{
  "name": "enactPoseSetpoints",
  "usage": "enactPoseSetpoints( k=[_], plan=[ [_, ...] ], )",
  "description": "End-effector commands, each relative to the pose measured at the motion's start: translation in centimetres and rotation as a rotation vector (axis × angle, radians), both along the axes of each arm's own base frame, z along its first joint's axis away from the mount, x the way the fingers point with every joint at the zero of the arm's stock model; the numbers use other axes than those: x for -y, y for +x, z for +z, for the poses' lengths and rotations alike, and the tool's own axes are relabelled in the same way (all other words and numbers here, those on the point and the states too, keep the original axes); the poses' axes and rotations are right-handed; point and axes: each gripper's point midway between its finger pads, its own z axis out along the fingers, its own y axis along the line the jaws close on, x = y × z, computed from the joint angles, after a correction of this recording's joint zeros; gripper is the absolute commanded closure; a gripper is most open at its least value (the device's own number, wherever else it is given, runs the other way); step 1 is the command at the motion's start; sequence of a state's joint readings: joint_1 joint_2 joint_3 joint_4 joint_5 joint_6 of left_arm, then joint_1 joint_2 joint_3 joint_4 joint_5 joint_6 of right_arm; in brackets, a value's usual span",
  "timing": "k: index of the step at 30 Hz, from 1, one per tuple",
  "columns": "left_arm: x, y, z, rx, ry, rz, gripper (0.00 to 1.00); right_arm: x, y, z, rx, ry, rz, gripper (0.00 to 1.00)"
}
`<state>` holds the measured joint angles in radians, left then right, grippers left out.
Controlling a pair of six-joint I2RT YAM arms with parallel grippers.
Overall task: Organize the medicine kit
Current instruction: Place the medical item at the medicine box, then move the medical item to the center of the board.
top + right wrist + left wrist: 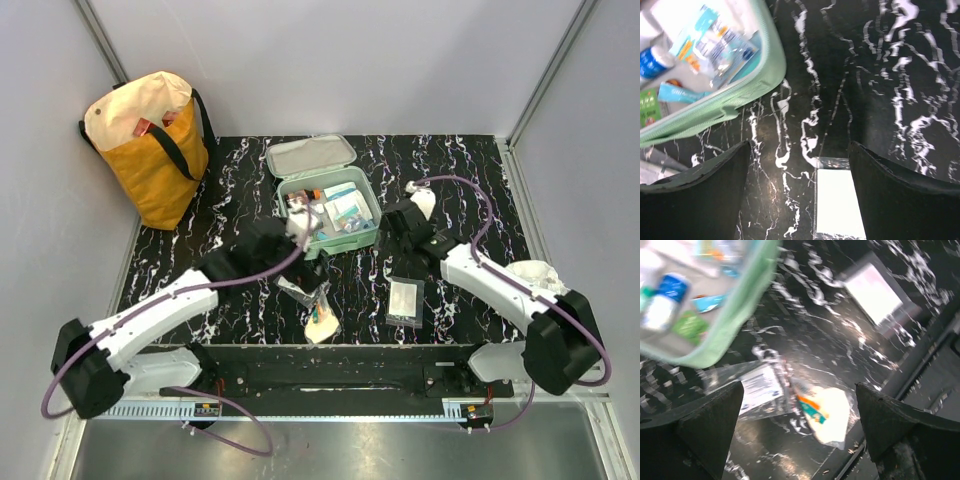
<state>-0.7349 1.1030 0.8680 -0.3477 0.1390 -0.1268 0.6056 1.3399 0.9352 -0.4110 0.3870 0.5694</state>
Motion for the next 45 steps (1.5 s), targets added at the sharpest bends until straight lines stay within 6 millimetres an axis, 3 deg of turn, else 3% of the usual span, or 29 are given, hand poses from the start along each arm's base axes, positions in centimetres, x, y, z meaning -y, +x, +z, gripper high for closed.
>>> enactPoseSetpoints(
  k=[1, 5, 7, 17, 26, 34, 37, 45],
  plan=[
    [4.7, -3.6, -2.0, 0.033, 0.07, -0.239, 0.01, 3.8, 0.8, 4.4, 0.17, 0.023, -0.244, 0.16],
    [7.5, -6.4, -4.6, -0.037, 0.132, -0.34, 0.01, 4.3, 1.1, 5.9, 0.229, 0.021, -0.252, 0.16],
    [8.0, -6.9, -6.5, -0.062, 0.19, -0.34, 0.11, 4.3, 1.0, 6.1, 0.235, 0.022, -0.249, 0.16],
    [6.1, -6.2, -13.2, -0.083, 0.453, -0.218, 0.33, 3.6, 0.7, 5.0, 0.199, 0.064, -0.243, 0.16],
    [4.3, -3.4, -15.9, -0.014, 0.593, -0.071, 0.38, 3.5, 0.8, 4.5, 0.184, 0.045, -0.231, 0.16],
    [3.6, -0.9, -14.8, 0.088, 0.579, 0.038, 0.35, 3.1, 0.9, 3.4, 0.151, 0.031, -0.212, 0.16],
    [3.6, -0.5, -15.3, 0.029, 0.538, 0.034, 0.33, 2.8, 1.0, 2.9, 0.138, 0.03, -0.209, 0.15],
    [0.4, -0.9, -17.5, -0.093, 0.554, 0.148, 0.33, 2.2, 1.2, 2.5, 0.114, 0.026, -0.188, 0.15]
  ],
)
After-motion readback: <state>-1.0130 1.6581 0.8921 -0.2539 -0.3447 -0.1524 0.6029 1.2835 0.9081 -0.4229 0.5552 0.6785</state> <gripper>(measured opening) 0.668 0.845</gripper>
